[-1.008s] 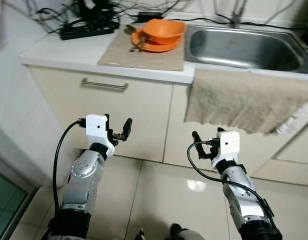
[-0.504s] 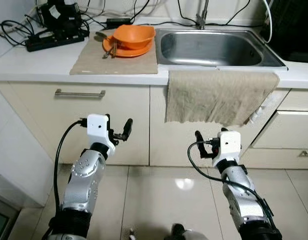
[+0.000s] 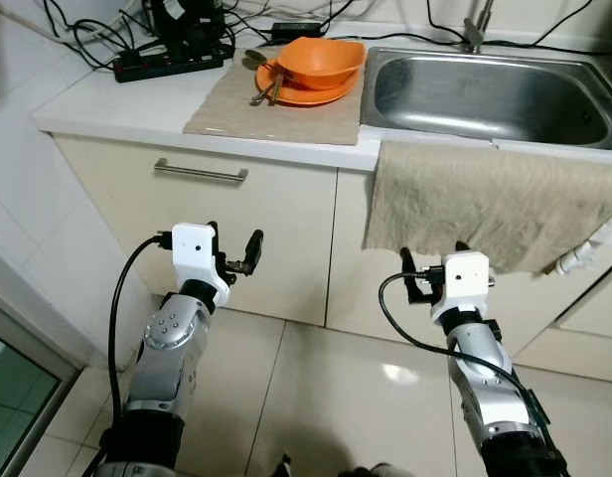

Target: Kitchen organization

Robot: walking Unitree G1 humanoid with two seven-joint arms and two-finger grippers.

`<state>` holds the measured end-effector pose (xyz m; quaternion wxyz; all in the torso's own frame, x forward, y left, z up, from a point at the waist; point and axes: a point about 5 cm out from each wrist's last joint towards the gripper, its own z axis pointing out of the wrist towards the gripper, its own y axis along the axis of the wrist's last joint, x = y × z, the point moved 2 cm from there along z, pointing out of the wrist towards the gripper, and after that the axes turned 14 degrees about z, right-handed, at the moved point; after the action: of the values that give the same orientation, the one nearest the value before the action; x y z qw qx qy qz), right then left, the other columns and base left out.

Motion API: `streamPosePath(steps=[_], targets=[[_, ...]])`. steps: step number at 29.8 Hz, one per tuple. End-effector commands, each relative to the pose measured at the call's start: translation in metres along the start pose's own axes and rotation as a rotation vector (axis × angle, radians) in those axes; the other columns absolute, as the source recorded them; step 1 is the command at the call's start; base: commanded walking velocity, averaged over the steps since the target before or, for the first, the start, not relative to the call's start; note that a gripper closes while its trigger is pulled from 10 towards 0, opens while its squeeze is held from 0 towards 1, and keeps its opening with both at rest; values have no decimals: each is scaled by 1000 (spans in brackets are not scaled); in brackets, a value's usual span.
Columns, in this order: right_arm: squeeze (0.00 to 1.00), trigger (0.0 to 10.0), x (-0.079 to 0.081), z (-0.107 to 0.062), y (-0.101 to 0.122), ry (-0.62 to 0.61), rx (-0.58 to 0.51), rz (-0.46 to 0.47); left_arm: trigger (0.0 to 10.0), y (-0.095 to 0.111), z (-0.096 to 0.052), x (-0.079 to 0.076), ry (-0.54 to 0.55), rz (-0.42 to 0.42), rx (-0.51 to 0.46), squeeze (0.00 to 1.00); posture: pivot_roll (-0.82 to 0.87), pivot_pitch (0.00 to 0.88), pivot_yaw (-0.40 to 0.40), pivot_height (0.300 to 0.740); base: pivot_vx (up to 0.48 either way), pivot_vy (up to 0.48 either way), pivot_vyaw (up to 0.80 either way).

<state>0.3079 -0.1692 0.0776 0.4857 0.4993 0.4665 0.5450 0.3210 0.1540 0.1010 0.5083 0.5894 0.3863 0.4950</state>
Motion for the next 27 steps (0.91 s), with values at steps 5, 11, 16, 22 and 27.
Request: streamPosePath(steps=[5,11,16,22,27], targets=[[0,10000,-10,8,21,-57,-87,-1,10000,17,6,-4,-17,3,-68,0,-17,0,32,740,480,0,0],[0,10000,-7,7,36,-80,-158,-12,10000,30,10,-9,-41,5,-102,0,-20,0,37,740,480,0,0],[0,10000,-1,12,57,-61,-235,-35,10000,40,15,-10,-42,-4,-128,0,-24,0,40,740,480,0,0],[0,10000,1,14,61,-52,-259,-53,10000,46,16,-11,-39,-10,-157,0,-22,0,40,740,470,0,0],[0,10000,1,13,56,-67,-237,-54,10000,58,18,-22,-68,11,-189,0,-16,0,36,740,467,0,0]])
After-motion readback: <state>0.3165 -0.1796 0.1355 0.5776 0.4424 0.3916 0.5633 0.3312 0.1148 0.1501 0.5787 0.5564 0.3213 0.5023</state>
